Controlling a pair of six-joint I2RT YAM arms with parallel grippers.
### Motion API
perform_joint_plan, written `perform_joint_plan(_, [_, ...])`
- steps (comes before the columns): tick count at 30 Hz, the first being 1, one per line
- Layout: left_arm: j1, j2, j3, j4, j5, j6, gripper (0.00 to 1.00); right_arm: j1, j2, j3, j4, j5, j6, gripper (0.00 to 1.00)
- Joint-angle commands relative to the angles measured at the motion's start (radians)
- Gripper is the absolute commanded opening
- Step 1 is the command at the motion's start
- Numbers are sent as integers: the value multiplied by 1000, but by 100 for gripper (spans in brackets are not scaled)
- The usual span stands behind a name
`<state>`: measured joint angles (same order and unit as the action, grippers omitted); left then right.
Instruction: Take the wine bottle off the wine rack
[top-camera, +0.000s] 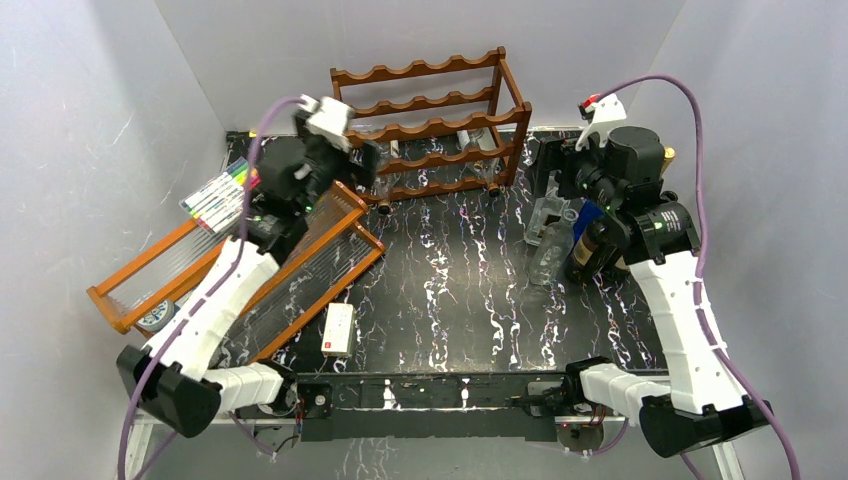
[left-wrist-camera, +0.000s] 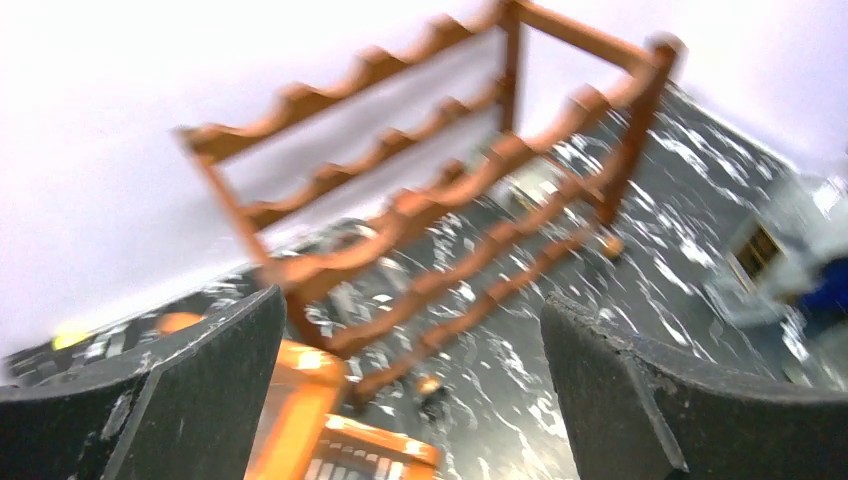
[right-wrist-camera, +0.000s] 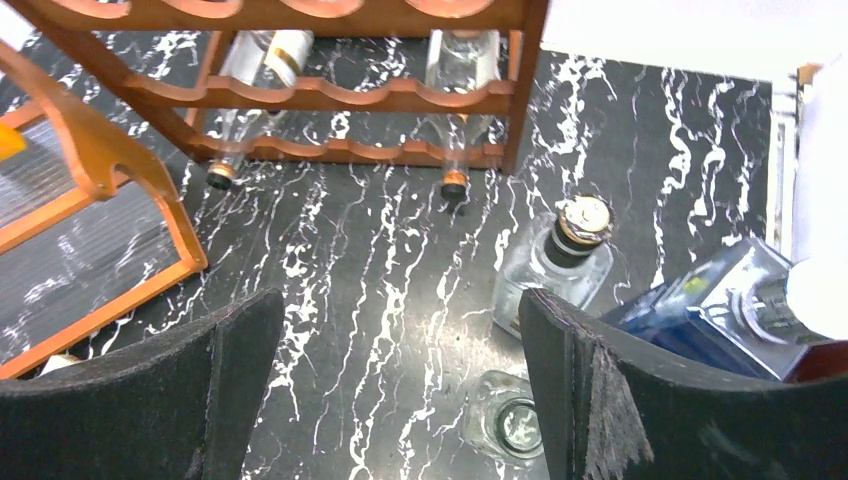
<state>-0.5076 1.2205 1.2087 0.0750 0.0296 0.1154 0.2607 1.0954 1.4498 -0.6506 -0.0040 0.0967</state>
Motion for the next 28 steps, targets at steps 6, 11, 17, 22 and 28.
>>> perform_joint_plan(6, [168, -178, 226, -196, -348, -44, 98, 79, -68, 43, 151, 64, -52, 98])
perform_joint_plan(11, [178, -338, 145, -69, -392, -42, 98, 106, -80, 110, 152, 136, -39, 98])
perform_joint_plan(17, [179, -426, 64, 5, -391, -44, 98, 113, -107, 129, 173, 157, -34, 98])
perform_joint_plan(22, [178, -406, 61, -5, -379, -38, 98, 112, -136, 111, 197, 189, -30, 98])
perform_joint_plan(28, [178, -395, 46, -4, -356, -42, 98, 112, -246, -19, 300, 230, -40, 98])
